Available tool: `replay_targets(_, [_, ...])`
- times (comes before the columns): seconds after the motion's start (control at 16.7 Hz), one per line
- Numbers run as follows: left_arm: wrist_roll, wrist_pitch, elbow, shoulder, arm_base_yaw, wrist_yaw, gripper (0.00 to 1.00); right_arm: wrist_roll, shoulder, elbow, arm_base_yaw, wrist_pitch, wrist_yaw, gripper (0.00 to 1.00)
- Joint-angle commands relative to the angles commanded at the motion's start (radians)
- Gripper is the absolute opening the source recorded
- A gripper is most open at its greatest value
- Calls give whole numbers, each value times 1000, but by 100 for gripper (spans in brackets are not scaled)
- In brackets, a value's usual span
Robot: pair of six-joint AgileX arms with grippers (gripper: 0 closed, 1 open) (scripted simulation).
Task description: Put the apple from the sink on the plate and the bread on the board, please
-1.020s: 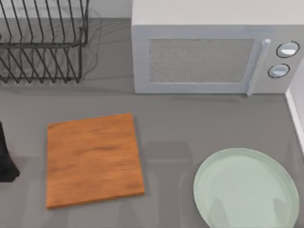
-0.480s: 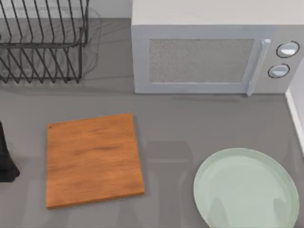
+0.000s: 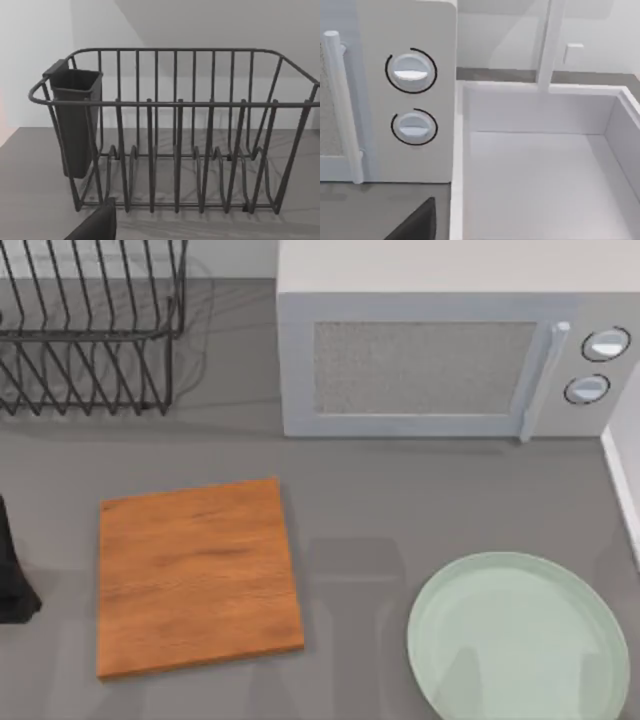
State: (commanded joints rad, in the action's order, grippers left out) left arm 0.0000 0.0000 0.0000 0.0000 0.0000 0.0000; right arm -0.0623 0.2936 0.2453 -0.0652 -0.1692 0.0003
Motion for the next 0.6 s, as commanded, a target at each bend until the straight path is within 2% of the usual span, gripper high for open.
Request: replay_targets(0.6, [0, 0, 0, 0, 0, 0, 100, -182, 1005, 716, -191, -495, 1, 100])
